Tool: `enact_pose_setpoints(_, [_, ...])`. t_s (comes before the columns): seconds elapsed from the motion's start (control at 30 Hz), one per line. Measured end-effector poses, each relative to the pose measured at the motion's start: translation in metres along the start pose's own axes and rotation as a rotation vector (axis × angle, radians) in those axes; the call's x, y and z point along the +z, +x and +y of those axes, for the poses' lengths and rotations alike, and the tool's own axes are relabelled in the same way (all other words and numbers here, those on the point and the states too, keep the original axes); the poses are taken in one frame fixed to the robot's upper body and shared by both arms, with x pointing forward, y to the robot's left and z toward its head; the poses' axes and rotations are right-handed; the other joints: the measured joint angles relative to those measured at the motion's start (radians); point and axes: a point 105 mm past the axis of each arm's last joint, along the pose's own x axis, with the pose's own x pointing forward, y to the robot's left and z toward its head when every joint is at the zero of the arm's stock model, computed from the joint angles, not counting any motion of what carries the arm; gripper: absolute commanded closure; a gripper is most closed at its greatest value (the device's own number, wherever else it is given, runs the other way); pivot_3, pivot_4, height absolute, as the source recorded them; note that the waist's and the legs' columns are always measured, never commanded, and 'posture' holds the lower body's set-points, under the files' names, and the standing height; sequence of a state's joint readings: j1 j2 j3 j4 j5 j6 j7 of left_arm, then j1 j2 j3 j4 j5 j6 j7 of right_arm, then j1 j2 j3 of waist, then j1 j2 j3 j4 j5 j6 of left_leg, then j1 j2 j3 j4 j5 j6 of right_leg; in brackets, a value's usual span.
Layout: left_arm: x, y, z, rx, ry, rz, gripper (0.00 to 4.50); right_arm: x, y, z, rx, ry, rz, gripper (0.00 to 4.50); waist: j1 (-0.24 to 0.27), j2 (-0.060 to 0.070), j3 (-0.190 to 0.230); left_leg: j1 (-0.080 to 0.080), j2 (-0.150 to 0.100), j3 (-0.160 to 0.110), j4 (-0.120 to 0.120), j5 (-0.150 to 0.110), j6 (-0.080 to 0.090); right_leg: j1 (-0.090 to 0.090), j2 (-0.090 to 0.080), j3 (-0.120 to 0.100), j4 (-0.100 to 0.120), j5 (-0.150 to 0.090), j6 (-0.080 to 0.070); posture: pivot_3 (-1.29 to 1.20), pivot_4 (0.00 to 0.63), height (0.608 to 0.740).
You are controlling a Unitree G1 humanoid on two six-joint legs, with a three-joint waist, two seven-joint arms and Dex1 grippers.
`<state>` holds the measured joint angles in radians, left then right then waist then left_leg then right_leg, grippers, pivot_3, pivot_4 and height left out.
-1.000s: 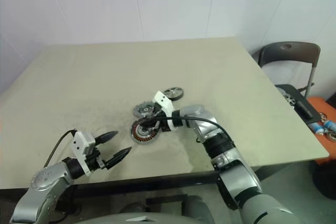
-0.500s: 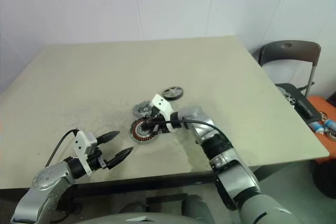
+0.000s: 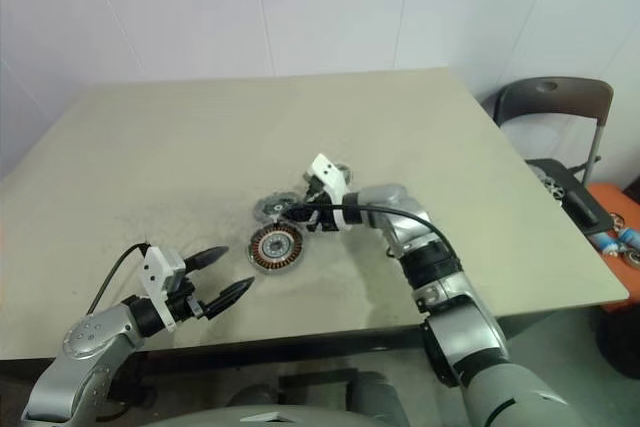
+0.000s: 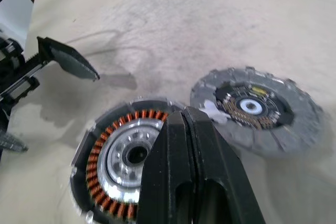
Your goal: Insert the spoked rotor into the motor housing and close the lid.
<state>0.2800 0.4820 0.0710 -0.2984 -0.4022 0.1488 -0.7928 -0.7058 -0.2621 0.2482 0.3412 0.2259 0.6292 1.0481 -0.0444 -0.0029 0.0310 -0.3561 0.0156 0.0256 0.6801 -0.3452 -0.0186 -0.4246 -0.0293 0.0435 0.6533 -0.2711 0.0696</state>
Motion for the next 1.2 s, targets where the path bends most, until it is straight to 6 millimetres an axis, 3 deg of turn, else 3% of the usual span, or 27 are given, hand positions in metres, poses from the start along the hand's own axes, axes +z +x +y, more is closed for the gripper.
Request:
enact_pose_setpoints(0.1, [0.0, 0.0, 0.0, 0.0, 0.0, 0.001, 0.0, -0.009, -0.013, -0.007, -0.036, 0.072, 0.012, 3.3, 0.001, 0.0, 0.0, 0.0, 0.0, 0.0, 0.0, 0.0, 0.0, 0.0, 0.0, 0.0, 0.0, 0.0, 0.0, 0.0, 0.0, 0.74])
enact_pose_setpoints(0.4, [0.0, -0.001, 0.0, -0.006, 0.007, 0.005, 0.0, -0.015, -0.05, -0.039, -0.219, 0.296, -0.052, 0.16, 0.001, 0.0, 0.0, 0.0, 0.0, 0.0, 0.0, 0.0, 0.0, 0.0, 0.001, 0.0, 0.0, 0.0, 0.0, 0.0, 0.0, 0.74])
enact_pose_setpoints(0.6, [0.001, -0.003, 0.003, -0.006, 0.02, 0.01, 0.0, -0.009, -0.067, -0.073, -0.428, 0.477, -0.153, 0.07, -0.001, 0.0, 0.0, 0.0, 0.0, 0.001, 0.001, 0.0, 0.0, 0.0, 0.001, 0.001, 0.001, 0.0, 0.0, 0.0, 0.0, 0.74])
enact_pose_setpoints(0.8, [0.003, -0.006, 0.007, 0.006, 0.03, 0.013, 0.0, 0.003, -0.062, -0.074, -0.387, 0.72, -0.208, 0.07, -0.001, 0.0, 0.0, 0.0, 0.0, 0.001, 0.001, 0.0, 0.0, 0.0, 0.001, 0.001, 0.001, 0.0, 0.0, 0.0, 0.0, 0.74])
enact_pose_setpoints(1.2, [0.002, -0.006, 0.007, 0.009, 0.028, 0.015, 0.0, -0.015, -0.041, -0.082, -0.431, 0.959, -0.163, 0.07, -0.003, 0.0, 0.0, 0.0, 0.0, 0.001, 0.001, 0.0, 0.0, 0.0, 0.002, 0.001, 0.001, 0.0, 0.0, 0.0, 0.0, 0.74])
